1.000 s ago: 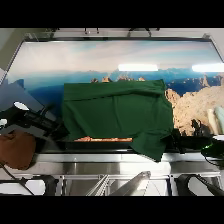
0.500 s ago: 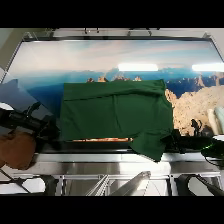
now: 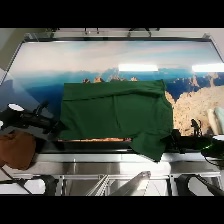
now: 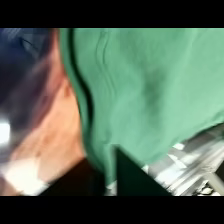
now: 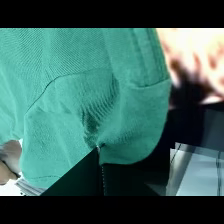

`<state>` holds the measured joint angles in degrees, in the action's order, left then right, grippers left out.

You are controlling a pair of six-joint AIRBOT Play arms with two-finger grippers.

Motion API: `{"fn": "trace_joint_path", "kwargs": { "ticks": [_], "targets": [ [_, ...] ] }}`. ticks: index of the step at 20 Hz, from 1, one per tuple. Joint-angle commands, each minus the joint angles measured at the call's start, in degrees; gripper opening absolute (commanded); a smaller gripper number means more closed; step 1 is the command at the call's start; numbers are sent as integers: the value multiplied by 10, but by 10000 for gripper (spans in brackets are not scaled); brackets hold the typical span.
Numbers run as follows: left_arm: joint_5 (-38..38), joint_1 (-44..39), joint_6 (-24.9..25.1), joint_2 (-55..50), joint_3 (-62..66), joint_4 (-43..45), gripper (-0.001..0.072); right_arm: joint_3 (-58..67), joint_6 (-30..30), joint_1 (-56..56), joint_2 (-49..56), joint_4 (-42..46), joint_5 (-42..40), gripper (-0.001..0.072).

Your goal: Fold the shirts.

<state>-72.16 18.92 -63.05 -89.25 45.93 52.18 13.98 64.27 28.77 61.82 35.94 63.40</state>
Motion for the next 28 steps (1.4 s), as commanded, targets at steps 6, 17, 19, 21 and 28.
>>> {"fn": "trace_joint_path", "kwargs": {
  "ticks": [6, 17, 19, 21, 28],
  "targets": [
    [-48, 50, -28, 61, 29, 97, 22, 1, 8, 73, -55, 53, 63, 15],
    [-99, 83, 49, 74, 149, -84, 22, 116, -76, -16, -96, -232, -14, 15],
    [-97, 62, 37, 27, 216, -83, 23, 188, -95, -85, -22, -249, -78, 16],
    [-94, 44, 21, -32, 285, -83, 22, 267, -124, -141, 72, -263, -134, 16],
    [-89, -2, -32, -236, 502, -83, 22, 474, -148, -188, 356, -262, -162, 16]
  ]
}}
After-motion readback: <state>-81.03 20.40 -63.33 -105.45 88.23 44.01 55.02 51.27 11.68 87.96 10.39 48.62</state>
